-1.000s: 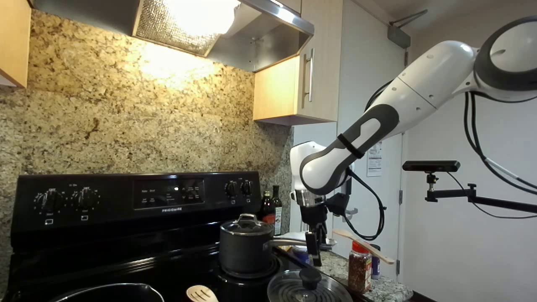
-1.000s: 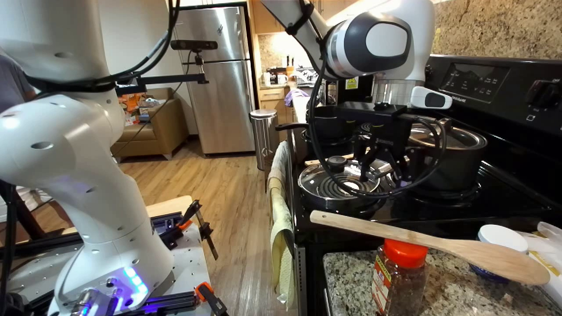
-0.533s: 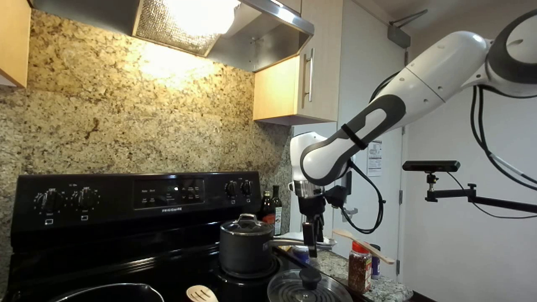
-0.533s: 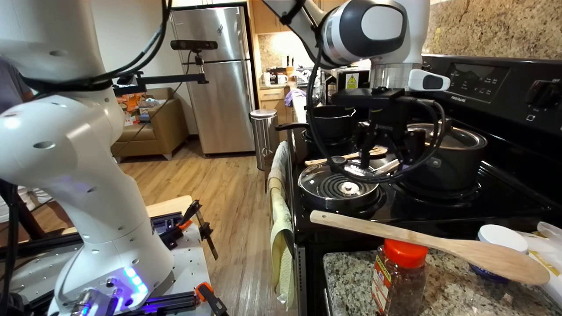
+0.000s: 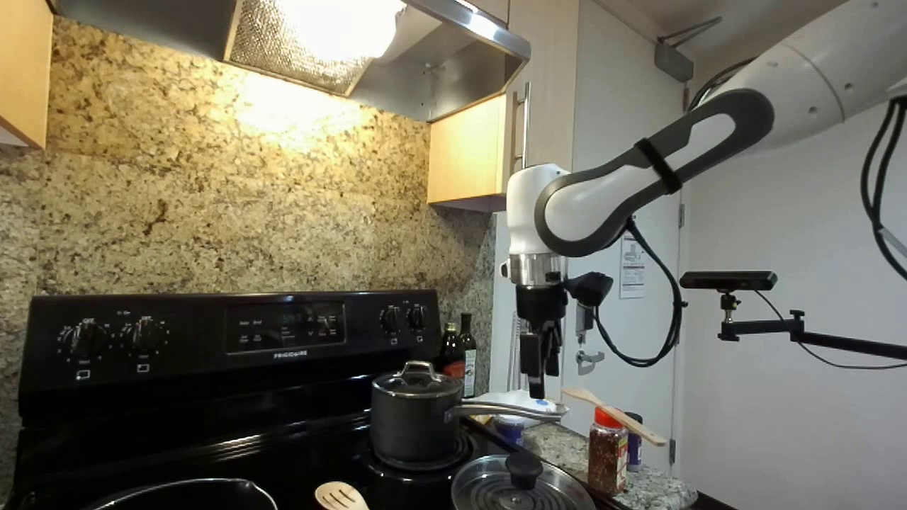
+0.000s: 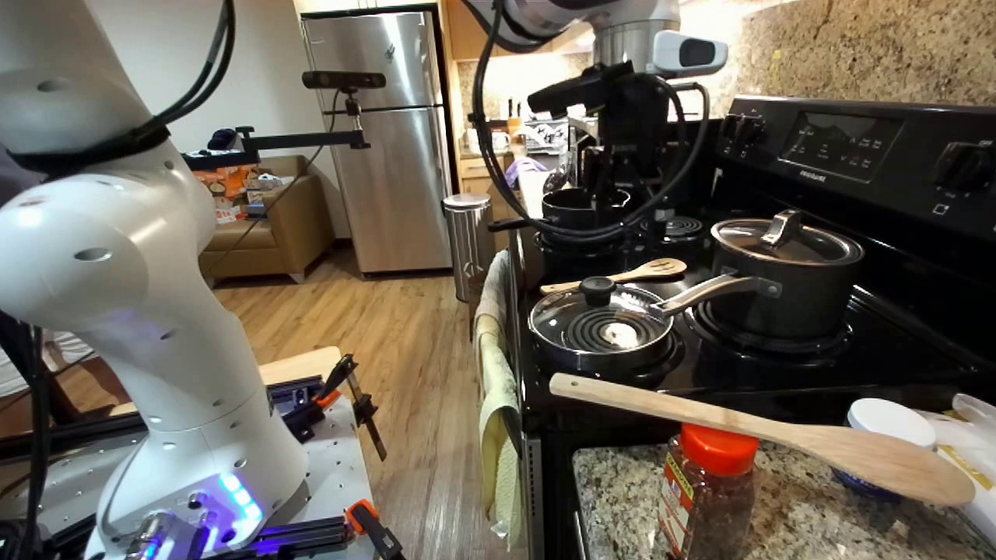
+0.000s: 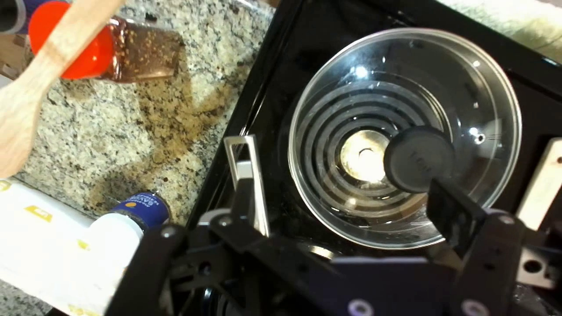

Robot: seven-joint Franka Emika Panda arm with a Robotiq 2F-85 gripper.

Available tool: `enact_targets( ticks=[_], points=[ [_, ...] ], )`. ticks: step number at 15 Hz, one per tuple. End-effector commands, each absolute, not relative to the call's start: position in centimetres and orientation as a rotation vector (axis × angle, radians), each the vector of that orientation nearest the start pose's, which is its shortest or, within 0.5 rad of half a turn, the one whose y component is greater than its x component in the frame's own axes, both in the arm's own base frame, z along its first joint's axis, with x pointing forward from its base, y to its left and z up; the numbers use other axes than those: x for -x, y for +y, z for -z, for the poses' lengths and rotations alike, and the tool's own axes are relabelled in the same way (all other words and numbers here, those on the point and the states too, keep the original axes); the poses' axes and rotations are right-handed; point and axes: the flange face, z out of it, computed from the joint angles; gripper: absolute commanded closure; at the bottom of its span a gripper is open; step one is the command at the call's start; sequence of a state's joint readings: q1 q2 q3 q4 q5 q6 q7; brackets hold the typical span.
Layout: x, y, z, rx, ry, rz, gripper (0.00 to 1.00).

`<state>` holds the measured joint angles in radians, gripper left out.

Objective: Pick up the the wooden spoon from the stove and put it on top of the container on the countertop.

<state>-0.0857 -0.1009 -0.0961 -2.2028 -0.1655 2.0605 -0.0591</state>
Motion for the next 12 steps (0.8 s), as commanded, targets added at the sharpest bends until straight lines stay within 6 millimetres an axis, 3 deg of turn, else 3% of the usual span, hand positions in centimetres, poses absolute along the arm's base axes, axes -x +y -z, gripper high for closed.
enact_targets(
  ticks=[1,5,9,10,11,12],
  points=[
    [-44.9,-9.5,-44.5,3.251,0.185,-0.081,0.00],
    [-40.5,-10.5,-46.1,3.180,0.265,-0.046,0.00],
    [-37.4,-12.2,-47.0,3.131,0.331,-0.082,0.00],
    [-36.9,-12.6,-47.1,3.129,0.348,-0.081,0.00],
    [-38.4,-12.3,-46.9,3.159,0.326,-0.081,0.00],
    [-38.0,-12.6,-47.1,3.156,0.337,-0.072,0.00]
  ],
)
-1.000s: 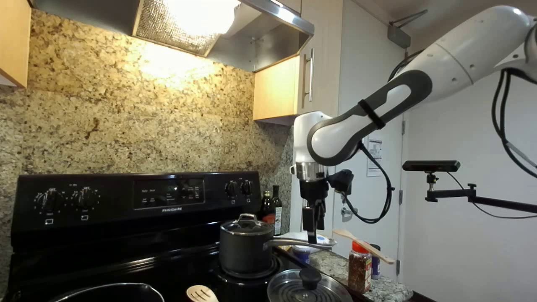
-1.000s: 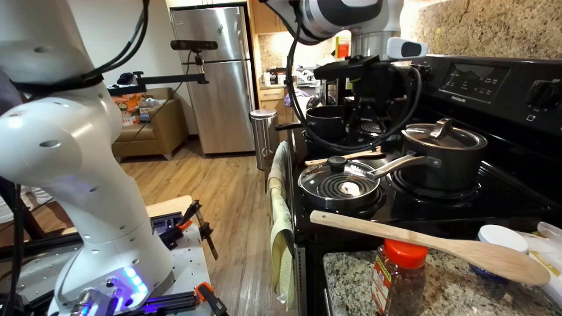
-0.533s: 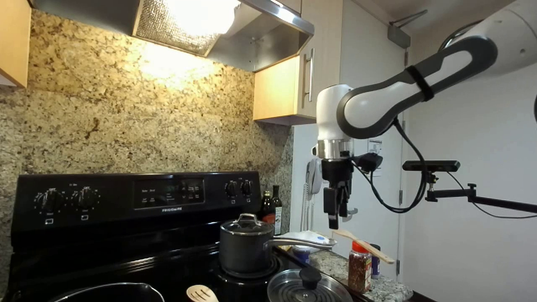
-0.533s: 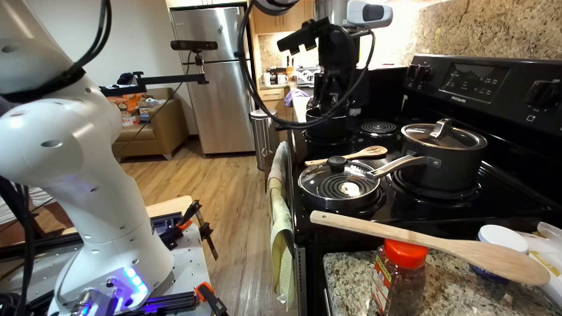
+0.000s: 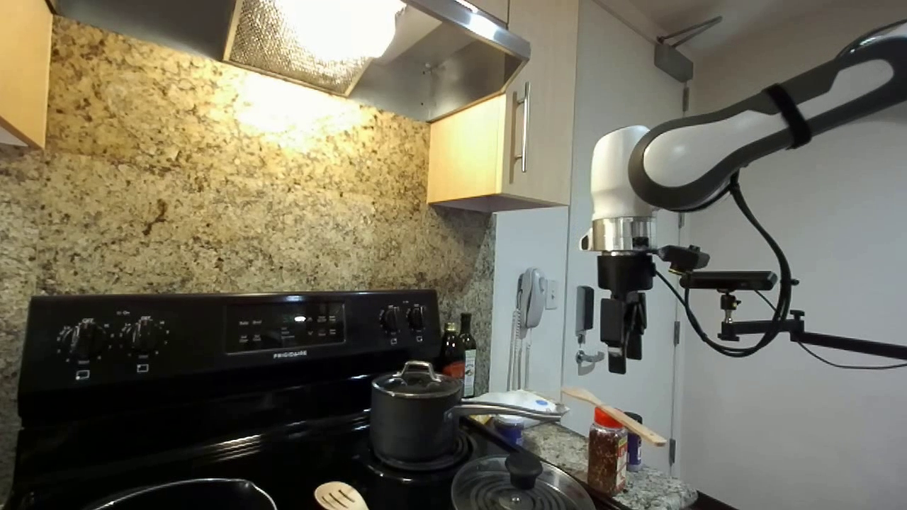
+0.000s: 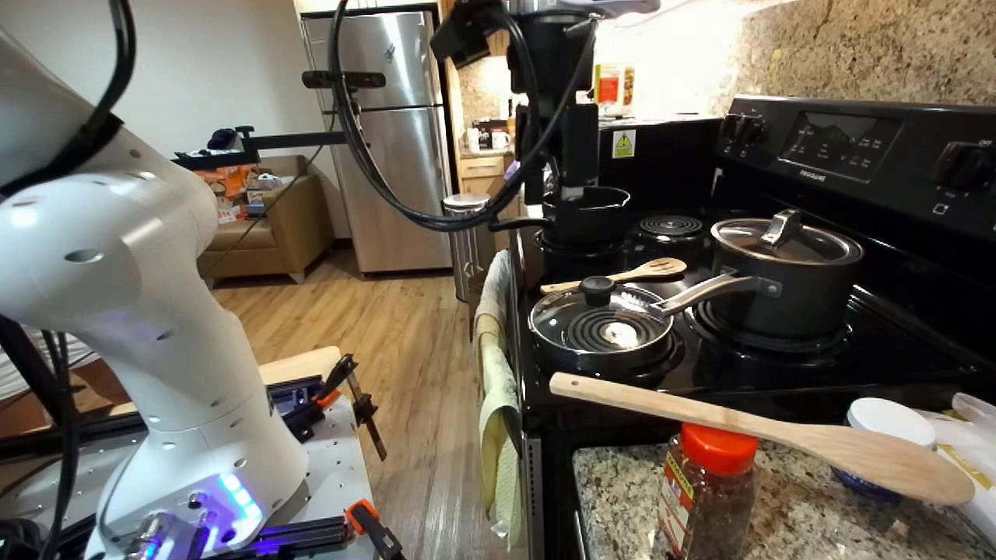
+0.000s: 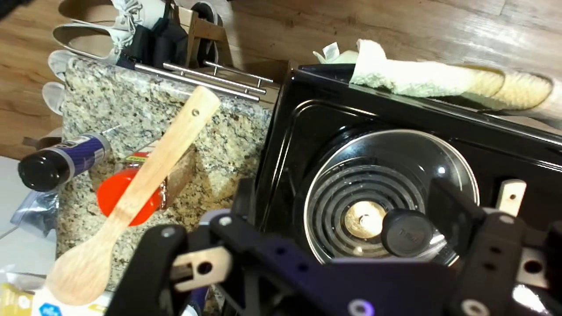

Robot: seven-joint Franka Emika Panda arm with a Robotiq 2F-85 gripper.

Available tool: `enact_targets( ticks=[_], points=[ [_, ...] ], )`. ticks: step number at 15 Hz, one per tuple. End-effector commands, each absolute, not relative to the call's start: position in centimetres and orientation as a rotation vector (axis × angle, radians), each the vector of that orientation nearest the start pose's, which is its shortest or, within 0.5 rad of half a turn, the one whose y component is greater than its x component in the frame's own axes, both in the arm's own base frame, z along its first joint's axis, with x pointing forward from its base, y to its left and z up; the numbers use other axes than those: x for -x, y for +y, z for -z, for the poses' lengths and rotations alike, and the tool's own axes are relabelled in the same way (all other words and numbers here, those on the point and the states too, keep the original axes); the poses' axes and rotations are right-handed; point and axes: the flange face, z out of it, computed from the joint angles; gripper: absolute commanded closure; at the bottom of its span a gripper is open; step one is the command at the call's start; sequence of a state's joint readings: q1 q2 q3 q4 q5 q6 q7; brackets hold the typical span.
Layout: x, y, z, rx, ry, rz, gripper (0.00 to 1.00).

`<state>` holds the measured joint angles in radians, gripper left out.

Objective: Pick up the the wooden spoon from the stove and put it on top of the container on the countertop.

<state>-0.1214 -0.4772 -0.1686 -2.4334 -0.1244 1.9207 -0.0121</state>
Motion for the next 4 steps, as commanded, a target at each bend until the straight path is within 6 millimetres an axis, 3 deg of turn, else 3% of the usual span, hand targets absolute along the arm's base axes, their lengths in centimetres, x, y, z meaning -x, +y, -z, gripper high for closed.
enact_targets(
  ticks=[1,4],
  points=[
    [-38.03,-12.60,-47.18,3.156,0.337,-0.069,0.00],
    [-38.17,-12.45,-46.93,3.158,0.331,-0.079,0.00]
  ],
)
